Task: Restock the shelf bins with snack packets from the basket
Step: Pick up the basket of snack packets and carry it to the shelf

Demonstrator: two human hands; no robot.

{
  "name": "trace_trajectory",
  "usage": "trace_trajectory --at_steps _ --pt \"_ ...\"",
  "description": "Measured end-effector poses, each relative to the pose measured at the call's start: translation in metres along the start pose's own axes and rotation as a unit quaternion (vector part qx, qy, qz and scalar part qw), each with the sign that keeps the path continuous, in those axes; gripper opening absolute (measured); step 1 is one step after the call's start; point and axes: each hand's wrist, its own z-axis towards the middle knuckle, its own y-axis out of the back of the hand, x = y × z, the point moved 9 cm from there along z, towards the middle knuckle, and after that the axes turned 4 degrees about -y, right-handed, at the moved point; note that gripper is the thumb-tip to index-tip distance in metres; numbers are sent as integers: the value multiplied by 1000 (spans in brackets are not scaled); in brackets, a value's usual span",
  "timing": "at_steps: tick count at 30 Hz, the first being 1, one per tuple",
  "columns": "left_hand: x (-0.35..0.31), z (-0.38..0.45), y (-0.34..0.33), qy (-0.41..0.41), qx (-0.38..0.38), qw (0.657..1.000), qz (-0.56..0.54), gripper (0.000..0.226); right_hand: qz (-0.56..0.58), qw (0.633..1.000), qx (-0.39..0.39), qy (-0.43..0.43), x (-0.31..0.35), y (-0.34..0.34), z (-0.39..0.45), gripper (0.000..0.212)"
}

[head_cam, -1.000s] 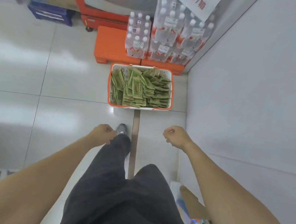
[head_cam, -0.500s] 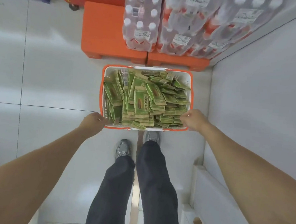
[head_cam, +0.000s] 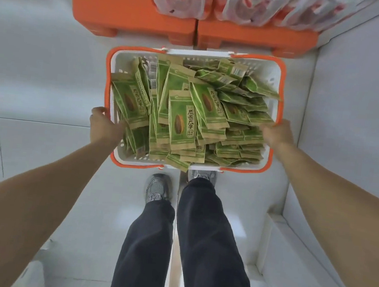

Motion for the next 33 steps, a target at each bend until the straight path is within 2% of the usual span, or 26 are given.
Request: trace_trajectory --at_steps 2,5,6,8,10,12,15,20,27,33 --pt "-8 -19 13 6 -37 999 -23 54 11 999 -31 22 5 13 -25 56" --pt "-26 -48 17 3 -19 997 -75 35 28 991 -85 95 25 34 -79 38" --pt "-34 -59 16 -5 -1 995 -98 28 50 989 -71 117 31 33 -96 28" --pt "-53 -82 1 -19 62 984 -167 23 120 984 32 127 39 14 -122 17" --pt "-74 -110 -16 -48 123 971 -200 26 150 971 128 133 49 -12 -145 22" --pt "-90 -133 -27 -71 145 968 -190 30 138 965 165 151 60 -28 -165 25" --pt "-85 -138 -26 -28 130 973 -189 39 139 968 142 153 60 -31 -176 30" --pt "-62 -142 19 17 153 957 -245 49 132 972 125 146 56 10 -200 36" --pt "-46 -256 124 32 153 963 -222 52 149 971 168 86 12 63 -324 35" --pt "-18 -314 192 -2 186 959 -212 52 196 965 161 66 -34 84 -432 33"
